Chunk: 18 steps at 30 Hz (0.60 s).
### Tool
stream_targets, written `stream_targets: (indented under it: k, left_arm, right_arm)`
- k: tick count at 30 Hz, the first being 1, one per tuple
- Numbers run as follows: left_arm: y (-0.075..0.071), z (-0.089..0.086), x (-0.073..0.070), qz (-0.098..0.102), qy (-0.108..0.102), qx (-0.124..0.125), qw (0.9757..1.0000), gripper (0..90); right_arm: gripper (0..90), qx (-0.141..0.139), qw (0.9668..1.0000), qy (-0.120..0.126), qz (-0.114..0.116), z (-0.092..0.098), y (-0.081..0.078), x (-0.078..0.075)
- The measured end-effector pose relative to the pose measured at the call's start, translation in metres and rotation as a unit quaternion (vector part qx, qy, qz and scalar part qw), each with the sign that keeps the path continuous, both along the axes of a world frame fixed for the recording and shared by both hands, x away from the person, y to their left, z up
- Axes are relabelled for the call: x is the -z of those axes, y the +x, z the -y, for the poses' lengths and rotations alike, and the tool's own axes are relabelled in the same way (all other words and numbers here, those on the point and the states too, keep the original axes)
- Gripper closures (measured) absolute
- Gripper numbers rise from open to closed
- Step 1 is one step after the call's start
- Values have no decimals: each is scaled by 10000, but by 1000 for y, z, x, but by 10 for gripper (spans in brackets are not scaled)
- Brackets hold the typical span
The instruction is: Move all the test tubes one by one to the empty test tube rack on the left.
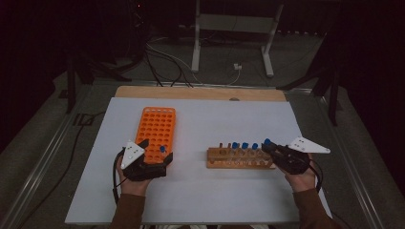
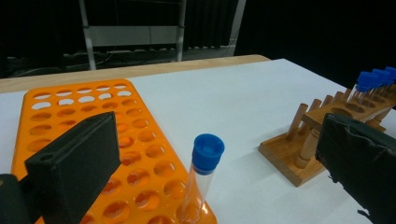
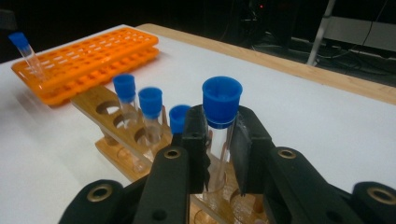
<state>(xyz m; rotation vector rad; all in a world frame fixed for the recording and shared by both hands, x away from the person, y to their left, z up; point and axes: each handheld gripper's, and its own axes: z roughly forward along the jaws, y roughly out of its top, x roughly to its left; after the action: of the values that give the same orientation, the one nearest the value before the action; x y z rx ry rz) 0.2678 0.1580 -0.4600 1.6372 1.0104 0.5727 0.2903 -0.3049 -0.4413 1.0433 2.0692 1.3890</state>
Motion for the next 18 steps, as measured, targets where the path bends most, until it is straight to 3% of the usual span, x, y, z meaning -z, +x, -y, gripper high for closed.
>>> stream_targets:
  k: [8,18]
  left_arm:
    - [-1,4,-2,16,55,76,10000,8]
    - [-3,10,-8,91,-26,168,9998,8]
  right_arm:
    - [766,3,9999,117,79,2,-3,-12]
    - [767,-17,9996,218,162,5,-7,-26]
